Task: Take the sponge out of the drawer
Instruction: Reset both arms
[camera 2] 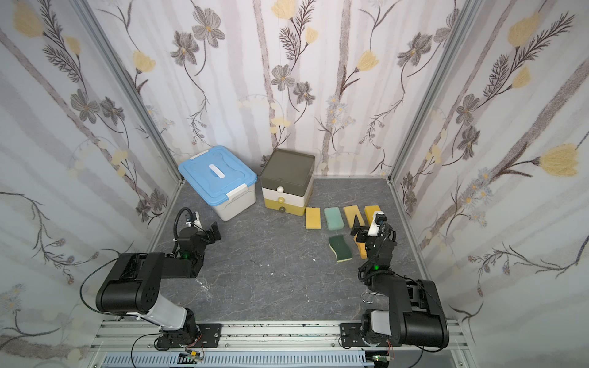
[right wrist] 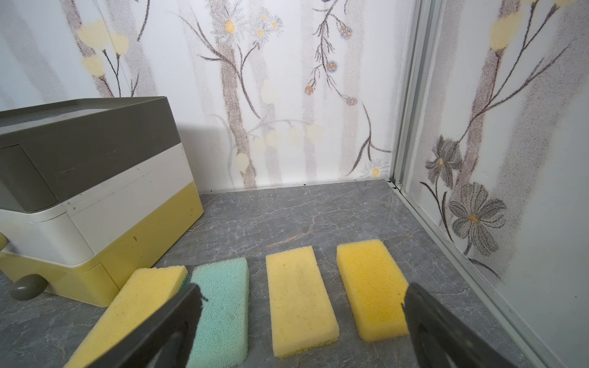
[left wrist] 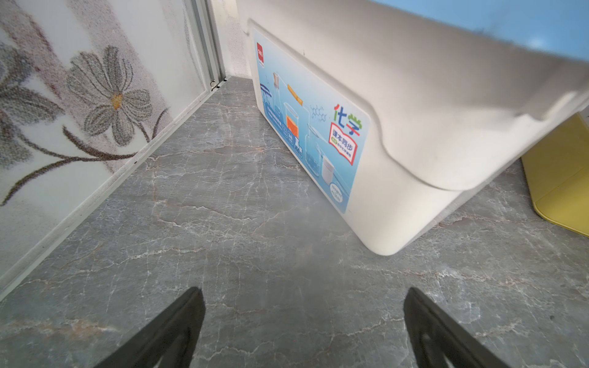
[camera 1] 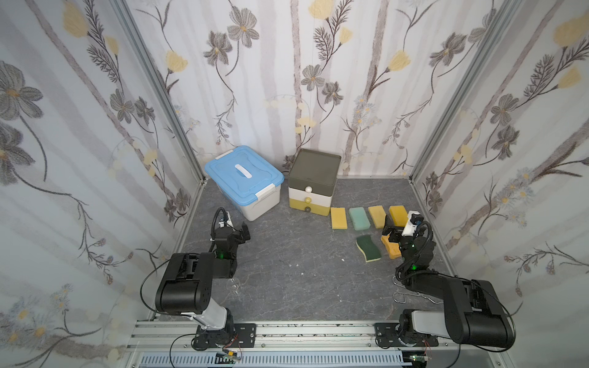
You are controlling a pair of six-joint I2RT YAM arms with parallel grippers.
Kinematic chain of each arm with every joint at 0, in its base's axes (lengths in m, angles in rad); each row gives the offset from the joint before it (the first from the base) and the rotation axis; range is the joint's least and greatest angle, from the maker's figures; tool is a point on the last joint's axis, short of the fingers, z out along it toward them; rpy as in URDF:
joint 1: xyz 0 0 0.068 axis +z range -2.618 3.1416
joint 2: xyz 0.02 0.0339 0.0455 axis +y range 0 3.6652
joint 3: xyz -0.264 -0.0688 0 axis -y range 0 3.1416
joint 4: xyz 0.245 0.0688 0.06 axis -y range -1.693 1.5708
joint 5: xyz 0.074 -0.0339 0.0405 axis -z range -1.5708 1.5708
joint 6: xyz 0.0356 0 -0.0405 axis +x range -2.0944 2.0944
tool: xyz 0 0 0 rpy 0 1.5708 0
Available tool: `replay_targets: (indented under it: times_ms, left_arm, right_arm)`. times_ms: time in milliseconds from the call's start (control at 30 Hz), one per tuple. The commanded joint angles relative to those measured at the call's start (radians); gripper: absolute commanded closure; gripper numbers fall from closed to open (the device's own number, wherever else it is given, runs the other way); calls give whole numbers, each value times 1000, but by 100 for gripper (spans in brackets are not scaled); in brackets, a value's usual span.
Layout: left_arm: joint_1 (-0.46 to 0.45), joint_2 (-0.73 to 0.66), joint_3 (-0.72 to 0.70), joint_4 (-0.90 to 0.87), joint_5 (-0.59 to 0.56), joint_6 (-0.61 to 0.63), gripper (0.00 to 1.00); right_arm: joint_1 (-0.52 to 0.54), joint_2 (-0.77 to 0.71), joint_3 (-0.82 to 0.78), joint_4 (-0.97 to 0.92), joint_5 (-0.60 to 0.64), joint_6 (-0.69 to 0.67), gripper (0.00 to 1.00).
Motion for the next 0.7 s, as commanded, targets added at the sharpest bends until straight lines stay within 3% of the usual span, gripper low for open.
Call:
replay_targets:
  times_ms: [0,667]
  left_arm:
    - [1,1,6,25,-4,11,0]
    - [1,0,5,24,-4,12,0]
  right_arm:
    - [0,-2,3,5,9,-5,0]
    - [-1,-3,2,3,7,-5,0]
